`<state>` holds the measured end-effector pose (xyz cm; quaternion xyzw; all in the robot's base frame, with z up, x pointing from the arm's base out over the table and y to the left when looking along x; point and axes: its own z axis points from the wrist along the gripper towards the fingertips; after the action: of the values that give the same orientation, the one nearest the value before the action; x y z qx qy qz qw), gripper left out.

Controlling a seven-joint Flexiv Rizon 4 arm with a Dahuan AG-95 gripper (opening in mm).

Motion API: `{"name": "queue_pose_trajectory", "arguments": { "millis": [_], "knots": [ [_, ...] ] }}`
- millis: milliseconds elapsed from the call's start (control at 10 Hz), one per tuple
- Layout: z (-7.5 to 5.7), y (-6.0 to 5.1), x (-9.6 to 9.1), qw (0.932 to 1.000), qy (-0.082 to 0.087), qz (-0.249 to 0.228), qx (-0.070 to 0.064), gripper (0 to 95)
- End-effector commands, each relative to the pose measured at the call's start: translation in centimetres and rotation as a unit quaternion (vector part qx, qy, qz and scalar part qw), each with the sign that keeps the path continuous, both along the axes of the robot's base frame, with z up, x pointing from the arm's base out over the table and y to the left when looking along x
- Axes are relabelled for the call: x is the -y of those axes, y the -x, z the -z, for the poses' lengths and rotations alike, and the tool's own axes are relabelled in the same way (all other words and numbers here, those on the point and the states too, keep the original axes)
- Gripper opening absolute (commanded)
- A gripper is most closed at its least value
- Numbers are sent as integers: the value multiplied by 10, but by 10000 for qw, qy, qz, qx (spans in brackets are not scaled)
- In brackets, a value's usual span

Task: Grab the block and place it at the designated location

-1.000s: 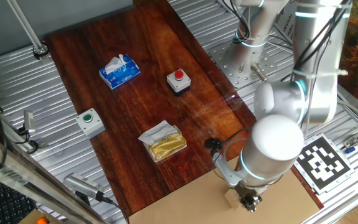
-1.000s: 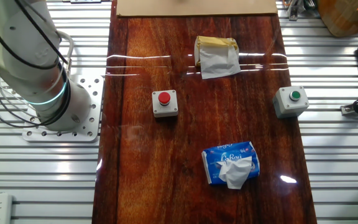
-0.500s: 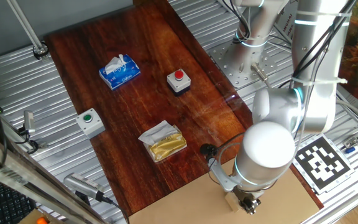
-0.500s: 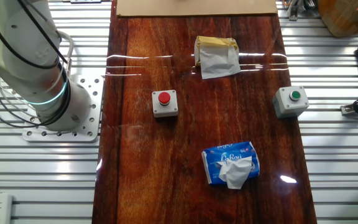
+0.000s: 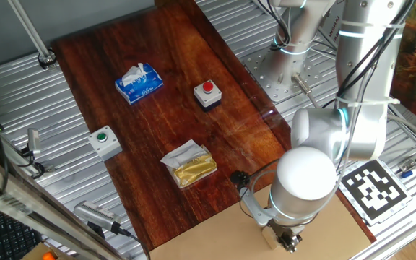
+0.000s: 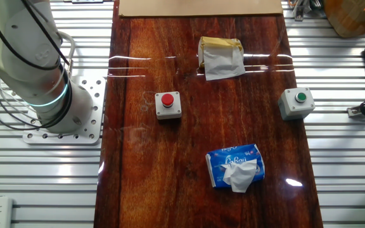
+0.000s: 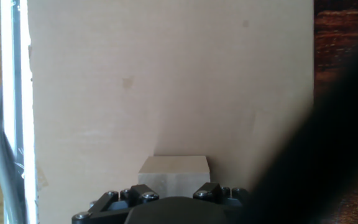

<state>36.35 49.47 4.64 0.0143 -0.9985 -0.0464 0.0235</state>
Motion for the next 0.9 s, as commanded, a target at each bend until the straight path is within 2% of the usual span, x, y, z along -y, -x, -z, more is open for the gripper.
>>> {"name": "queue_pose_trajectory", "arguments": {
  "millis": [100, 300, 900],
  "knots": [
    [0, 0, 0, 10000, 11, -11, 8, 0],
    [0, 0, 0, 10000, 12, -37, -27, 0],
    [-1, 0, 1, 10000, 37, -12, -17, 0]
  ]
}}
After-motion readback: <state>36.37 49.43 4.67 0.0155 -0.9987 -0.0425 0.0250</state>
